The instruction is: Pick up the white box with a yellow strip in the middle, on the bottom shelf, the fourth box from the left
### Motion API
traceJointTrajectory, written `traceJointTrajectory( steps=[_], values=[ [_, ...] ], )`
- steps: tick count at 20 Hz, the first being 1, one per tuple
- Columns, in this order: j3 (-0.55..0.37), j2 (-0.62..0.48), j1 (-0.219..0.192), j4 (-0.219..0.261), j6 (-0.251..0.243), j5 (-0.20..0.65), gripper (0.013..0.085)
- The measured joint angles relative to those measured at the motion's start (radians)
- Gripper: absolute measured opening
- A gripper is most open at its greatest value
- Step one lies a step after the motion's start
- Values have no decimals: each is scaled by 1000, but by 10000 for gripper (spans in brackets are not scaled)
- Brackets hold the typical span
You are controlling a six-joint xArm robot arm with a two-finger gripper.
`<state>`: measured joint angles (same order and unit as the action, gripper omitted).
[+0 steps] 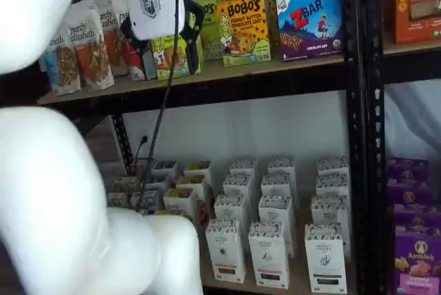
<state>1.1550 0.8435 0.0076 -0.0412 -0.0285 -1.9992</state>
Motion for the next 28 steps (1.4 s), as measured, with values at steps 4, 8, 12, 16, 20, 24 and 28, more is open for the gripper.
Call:
traceJointTrajectory(
  steps=[4, 8, 12, 16, 20, 24, 28],
  values=[
    [-42, 20, -64, -83, 35, 55, 850],
    [-56, 14, -50, -81, 24, 70, 850],
    [-79, 11, -16, -72, -5, 89, 850],
    [-118, 20, 31, -60, -45, 134, 850],
    [-159, 22, 84, -47, -90, 184, 850],
    [-208, 16, 149, -19, -145, 252, 850],
    [-266, 9, 183, -29, -178, 332, 850]
  ],
)
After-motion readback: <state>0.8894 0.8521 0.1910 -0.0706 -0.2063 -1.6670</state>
